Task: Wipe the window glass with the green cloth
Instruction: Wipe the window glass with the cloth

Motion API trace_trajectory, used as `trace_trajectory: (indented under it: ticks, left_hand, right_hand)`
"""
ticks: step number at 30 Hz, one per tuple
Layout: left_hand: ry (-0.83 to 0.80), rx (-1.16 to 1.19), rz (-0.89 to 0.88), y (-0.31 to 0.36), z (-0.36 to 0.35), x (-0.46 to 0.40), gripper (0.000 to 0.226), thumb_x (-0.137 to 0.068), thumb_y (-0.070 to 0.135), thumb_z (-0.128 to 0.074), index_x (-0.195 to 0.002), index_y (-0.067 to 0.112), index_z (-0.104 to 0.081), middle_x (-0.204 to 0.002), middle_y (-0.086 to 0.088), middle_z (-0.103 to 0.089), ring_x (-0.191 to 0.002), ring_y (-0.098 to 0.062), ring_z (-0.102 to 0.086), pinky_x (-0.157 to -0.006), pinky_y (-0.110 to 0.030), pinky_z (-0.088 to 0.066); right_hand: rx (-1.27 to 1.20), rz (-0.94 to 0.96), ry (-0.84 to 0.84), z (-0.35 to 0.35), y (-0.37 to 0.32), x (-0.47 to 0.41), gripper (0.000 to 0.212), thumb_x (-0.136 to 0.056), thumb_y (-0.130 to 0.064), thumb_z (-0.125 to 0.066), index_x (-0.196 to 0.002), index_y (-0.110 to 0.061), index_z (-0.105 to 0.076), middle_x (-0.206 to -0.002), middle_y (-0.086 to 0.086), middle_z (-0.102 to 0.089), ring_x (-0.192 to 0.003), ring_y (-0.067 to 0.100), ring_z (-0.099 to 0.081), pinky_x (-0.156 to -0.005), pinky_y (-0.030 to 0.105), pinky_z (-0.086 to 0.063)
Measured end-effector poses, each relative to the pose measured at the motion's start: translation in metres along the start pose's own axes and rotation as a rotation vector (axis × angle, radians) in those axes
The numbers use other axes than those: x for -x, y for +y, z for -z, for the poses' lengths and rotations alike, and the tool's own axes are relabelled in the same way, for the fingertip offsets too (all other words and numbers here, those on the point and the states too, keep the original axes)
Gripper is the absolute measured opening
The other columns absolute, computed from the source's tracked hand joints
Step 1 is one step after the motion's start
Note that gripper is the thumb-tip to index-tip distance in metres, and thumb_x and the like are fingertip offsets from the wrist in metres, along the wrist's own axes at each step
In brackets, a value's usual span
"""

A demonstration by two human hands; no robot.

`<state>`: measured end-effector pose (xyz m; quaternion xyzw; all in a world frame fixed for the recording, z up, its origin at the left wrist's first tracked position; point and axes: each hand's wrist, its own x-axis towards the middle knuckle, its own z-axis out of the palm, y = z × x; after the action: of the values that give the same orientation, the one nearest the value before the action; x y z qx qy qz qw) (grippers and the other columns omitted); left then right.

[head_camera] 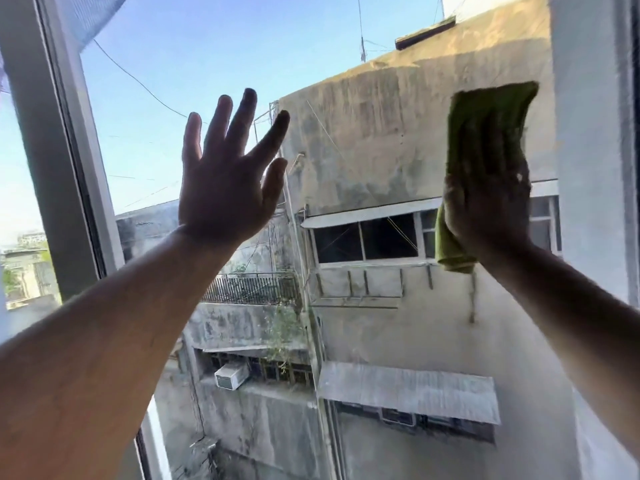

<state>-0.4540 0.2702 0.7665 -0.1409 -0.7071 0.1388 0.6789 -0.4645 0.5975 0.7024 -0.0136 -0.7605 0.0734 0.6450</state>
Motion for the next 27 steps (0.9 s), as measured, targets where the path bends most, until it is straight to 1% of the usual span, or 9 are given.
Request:
trace_trajectory:
  ticks: [1, 3, 7, 9, 12, 17, 21, 23, 27]
  left_hand:
    - [0.006, 0.006, 0.003, -0.001, 0.0, 0.0, 0.053, -0.105, 0.046, -0.025, -0.157, 0.032, -0.03, -0.168, -0.012, -0.024, -0.155, -0.034, -0.021, -0.123, -0.058, -0.016]
    - [0.017, 0.008, 0.011, -0.002, -0.002, 0.001, 0.053, -0.105, 0.046, -0.025, -0.156, 0.032, -0.031, -0.167, -0.012, -0.024, -0.154, -0.034, -0.022, -0.122, -0.058, -0.017]
    - [-0.013, 0.014, 0.008, -0.002, 0.001, 0.0, 0.054, -0.105, 0.046, -0.025, -0.156, 0.031, -0.03, -0.168, -0.013, -0.023, -0.154, -0.035, -0.022, -0.122, -0.059, -0.016]
    - [-0.036, 0.016, 0.021, -0.001, 0.005, 0.001, 0.054, -0.105, 0.046, -0.026, -0.157, 0.031, -0.029, -0.168, -0.012, -0.022, -0.154, -0.035, -0.021, -0.123, -0.058, -0.015]
    - [-0.042, 0.013, 0.026, 0.0, 0.004, 0.002, 0.054, -0.106, 0.046, -0.025, -0.158, 0.031, -0.028, -0.168, -0.012, -0.021, -0.155, -0.034, -0.02, -0.125, -0.058, -0.015]
    - [-0.02, -0.02, 0.046, 0.003, 0.004, 0.001, 0.054, -0.106, 0.046, -0.024, -0.157, 0.031, -0.029, -0.168, -0.013, -0.023, -0.155, -0.034, -0.021, -0.125, -0.057, -0.015]
    - [-0.035, -0.013, 0.045, 0.004, 0.004, 0.0, 0.055, -0.106, 0.047, -0.022, -0.158, 0.033, -0.026, -0.169, -0.012, -0.02, -0.156, -0.033, -0.018, -0.125, -0.057, -0.013]
    - [-0.038, -0.009, 0.044, 0.004, 0.004, 0.001, 0.055, -0.105, 0.048, -0.02, -0.158, 0.033, -0.027, -0.169, -0.011, -0.02, -0.156, -0.032, -0.018, -0.126, -0.057, -0.013]
    - [-0.047, 0.017, 0.035, 0.0, 0.007, 0.0, 0.054, -0.106, 0.047, -0.023, -0.158, 0.032, -0.027, -0.169, -0.011, -0.02, -0.156, -0.032, -0.018, -0.125, -0.057, -0.013]
  right_hand:
    - [-0.011, -0.011, 0.009, -0.002, -0.026, 0.012, 0.066, -0.1, -0.036, -0.02, -0.16, -0.013, -0.01, -0.167, 0.019, -0.011, -0.155, 0.038, -0.008, -0.124, 0.05, -0.017]
    - [-0.067, 0.183, -0.032, -0.012, -0.083, 0.061, 0.071, -0.095, -0.036, -0.031, -0.16, -0.021, -0.009, -0.168, 0.013, -0.01, -0.155, 0.035, -0.005, -0.124, 0.053, -0.017]
    - [-0.023, 0.963, -0.159, -0.017, -0.159, 0.172, 0.08, -0.08, -0.041, -0.046, -0.156, -0.031, -0.025, -0.165, -0.001, -0.026, -0.153, 0.024, -0.022, -0.124, 0.045, -0.01]
    - [0.04, 1.202, -0.265, -0.012, -0.158, 0.188, 0.075, -0.081, -0.043, -0.047, -0.155, -0.035, -0.03, -0.163, -0.007, -0.032, -0.15, 0.02, -0.03, -0.123, 0.04, -0.016]
    - [0.015, 1.106, -0.213, -0.013, -0.116, 0.157, 0.069, -0.085, -0.042, -0.052, -0.152, -0.035, -0.037, -0.16, -0.006, -0.038, -0.147, 0.02, -0.038, -0.119, 0.04, -0.024]
    - [-0.039, 0.339, -0.051, -0.014, -0.009, 0.069, 0.073, -0.092, -0.033, -0.045, -0.159, -0.024, -0.018, -0.163, 0.018, -0.029, -0.148, 0.04, -0.03, -0.114, 0.055, -0.033]
    - [-0.097, -0.074, 0.056, -0.019, -0.08, 0.071, 0.067, -0.099, -0.041, -0.038, -0.159, -0.018, -0.017, -0.164, 0.021, -0.021, -0.151, 0.042, -0.021, -0.121, 0.053, -0.021]
    - [-0.13, 0.07, 0.038, -0.023, -0.135, 0.1, 0.07, -0.099, -0.043, -0.035, -0.16, -0.018, -0.009, -0.166, 0.018, -0.011, -0.153, 0.039, -0.014, -0.123, 0.052, -0.013]
    - [-0.05, 0.899, -0.128, -0.022, -0.169, 0.182, 0.075, -0.089, -0.045, -0.046, -0.158, -0.027, -0.022, -0.164, 0.004, -0.029, -0.15, 0.03, -0.028, -0.122, 0.046, -0.016]
